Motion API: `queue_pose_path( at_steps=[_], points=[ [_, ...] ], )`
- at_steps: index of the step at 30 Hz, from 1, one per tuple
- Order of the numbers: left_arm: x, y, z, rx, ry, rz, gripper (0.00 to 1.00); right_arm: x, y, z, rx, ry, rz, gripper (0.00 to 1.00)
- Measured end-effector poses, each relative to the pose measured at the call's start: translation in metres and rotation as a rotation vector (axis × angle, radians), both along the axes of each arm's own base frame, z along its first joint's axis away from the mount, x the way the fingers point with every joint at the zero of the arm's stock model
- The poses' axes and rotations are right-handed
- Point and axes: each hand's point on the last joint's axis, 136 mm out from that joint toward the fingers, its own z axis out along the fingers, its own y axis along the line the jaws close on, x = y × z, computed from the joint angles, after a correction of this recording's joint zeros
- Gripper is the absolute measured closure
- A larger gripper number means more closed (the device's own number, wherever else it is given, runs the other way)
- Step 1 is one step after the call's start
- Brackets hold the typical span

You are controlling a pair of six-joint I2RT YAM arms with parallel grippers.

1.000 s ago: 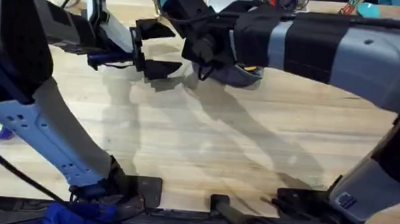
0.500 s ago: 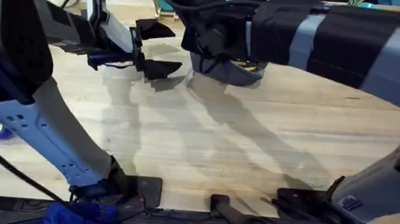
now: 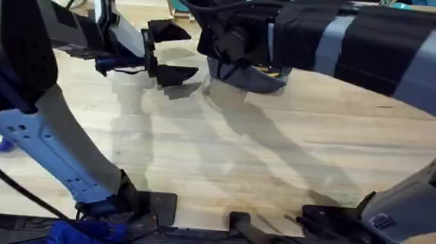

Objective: Unzip the bag, pick up the pens from the table one at a time and place them inside, then zip the bag closed.

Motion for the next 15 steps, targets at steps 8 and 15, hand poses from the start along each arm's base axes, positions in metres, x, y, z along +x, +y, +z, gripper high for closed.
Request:
queue_pose_path(
  at_steps=[8, 15],
  points=[
    [0.0, 0.0, 0.0, 0.001, -0.003, 0.0, 0.007, 0.0, 0.0, 0.0, -0.001, -0.001, 0.002, 0.97],
    [0.0, -0.015, -0.001, 0.02, -0.034, -0.04, 0.007, 0.0, 0.0, 0.0, -0.002, -0.001, 0.003, 0.971]
  ],
)
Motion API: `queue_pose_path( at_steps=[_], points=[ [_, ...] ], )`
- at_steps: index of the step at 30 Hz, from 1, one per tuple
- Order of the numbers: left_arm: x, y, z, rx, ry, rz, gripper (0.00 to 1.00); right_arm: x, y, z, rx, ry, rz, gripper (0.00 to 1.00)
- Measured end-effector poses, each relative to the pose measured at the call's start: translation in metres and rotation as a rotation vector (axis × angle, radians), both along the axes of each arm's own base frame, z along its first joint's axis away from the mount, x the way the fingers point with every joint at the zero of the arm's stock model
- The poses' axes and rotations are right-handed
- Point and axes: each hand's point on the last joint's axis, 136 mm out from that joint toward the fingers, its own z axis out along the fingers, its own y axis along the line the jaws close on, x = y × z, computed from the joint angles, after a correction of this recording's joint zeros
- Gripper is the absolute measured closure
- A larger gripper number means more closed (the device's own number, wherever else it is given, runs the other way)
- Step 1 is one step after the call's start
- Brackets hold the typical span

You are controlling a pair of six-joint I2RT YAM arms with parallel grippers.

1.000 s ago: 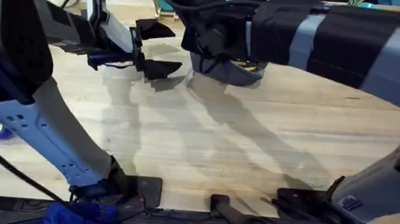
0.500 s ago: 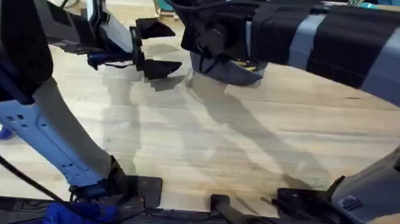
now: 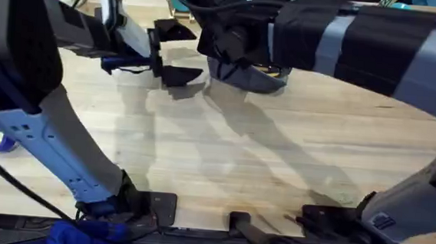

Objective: Unzip the bag, pick up the pens from the table one at a time and place them inside, then zip the bag closed.

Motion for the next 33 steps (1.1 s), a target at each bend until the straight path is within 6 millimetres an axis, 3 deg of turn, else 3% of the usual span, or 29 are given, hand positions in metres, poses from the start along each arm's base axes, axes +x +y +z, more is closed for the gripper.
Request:
queue_pose_path(
  at_steps=[8, 28, 33],
  points=[
    [-0.001, -0.029, 0.002, 0.018, -0.063, -0.077, 0.007, 0.0, 0.0, 0.0, -0.002, 0.0, 0.002, 0.972],
    [-0.008, -0.071, 0.001, 0.031, -0.044, -0.166, 0.005, 0.0, 0.0, 0.0, -0.002, 0.0, 0.003, 0.972],
    [-0.008, -0.073, -0.001, 0.042, -0.033, -0.164, 0.242, 0.0, 0.0, 0.0, -0.002, -0.001, 0.003, 0.971]
  ],
)
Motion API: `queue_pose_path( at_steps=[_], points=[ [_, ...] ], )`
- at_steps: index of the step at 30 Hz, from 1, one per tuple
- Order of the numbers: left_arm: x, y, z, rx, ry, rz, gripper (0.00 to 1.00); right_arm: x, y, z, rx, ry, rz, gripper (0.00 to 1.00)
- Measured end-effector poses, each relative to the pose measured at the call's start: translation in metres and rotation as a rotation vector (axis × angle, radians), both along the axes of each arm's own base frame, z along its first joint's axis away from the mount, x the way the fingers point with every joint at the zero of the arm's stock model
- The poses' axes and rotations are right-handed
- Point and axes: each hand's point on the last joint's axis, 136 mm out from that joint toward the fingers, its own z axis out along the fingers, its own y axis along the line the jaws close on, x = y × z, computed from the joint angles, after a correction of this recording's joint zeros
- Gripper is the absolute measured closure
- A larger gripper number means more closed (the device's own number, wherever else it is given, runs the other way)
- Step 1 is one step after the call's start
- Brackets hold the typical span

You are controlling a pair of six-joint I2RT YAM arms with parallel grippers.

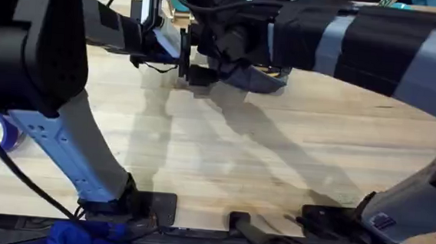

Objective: Unzip the bag, pick up the pens from the table one at a time and place them inside, then zip the bag closed.

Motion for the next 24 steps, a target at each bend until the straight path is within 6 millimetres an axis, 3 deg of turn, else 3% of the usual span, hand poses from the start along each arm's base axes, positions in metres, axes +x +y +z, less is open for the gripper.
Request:
queue_pose_path(
  at_steps=[4, 9, 10, 24],
  points=[
    [0.0016, 0.0005, -0.0019, 0.013, -0.003, 0.007, 0.476, -0.0002, 0.0001, -0.0001, 0.0, 0.001, 0.001, 0.971],
    [0.0057, 0.0016, -0.0019, 0.026, -0.016, 0.016, 0.9, -0.0019, 0.0007, -0.0015, 0.001, 0.011, 0.007, 0.971],
    [0.0059, 0.0017, -0.0022, 0.028, -0.017, 0.017, 0.939, -0.0025, 0.0008, -0.0019, 0.0, 0.013, 0.008, 0.971],
    [0.006, 0.0017, -0.0025, 0.029, -0.014, 0.018, 0.957, -0.0027, 0.0012, -0.0019, -0.006, 0.012, 0.016, 0.971]
  ],
)
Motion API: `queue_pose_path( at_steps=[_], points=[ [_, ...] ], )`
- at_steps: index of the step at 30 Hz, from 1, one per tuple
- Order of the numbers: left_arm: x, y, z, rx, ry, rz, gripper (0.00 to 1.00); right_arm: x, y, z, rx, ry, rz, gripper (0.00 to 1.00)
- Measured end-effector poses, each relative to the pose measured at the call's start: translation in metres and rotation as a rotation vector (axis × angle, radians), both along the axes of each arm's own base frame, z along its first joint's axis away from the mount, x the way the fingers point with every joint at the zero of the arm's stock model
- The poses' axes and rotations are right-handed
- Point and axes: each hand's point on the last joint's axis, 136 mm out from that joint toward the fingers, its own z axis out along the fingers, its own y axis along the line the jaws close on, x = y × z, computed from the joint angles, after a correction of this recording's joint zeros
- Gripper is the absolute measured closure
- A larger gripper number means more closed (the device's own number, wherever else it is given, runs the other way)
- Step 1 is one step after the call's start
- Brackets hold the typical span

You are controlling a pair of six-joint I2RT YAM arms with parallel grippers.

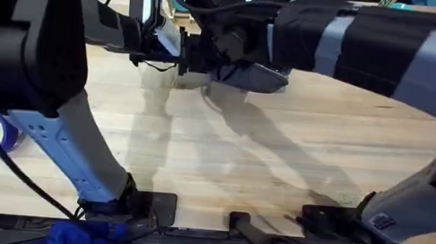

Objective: Unzip the bag, pick up the pens from the table one at a time and place them inside, then zip the bag closed.

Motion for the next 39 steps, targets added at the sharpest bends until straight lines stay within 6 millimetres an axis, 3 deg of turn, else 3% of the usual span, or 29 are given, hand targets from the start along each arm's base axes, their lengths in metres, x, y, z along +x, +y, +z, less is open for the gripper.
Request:
queue_pose_path(
  at_steps=[12, 18, 39],
  points=[
    [0.0, 0.0, 0.0, 0.0, 0.0, 0.0, 0.958, -0.002, -0.003, 0.0, -0.027, 0.007, 0.024, 0.972],
    [-0.001, -0.001, 0.001, -0.007, -0.001, -0.005, 0.958, -0.005, -0.017, 0.005, -0.011, 0.059, 0.026, 0.971],
    [0.0, -0.001, 0.0, 0.003, 0.0, -0.001, 0.958, -0.005, -0.065, -0.007, -0.073, 0.17, -0.047, 0.971]
  ],
)
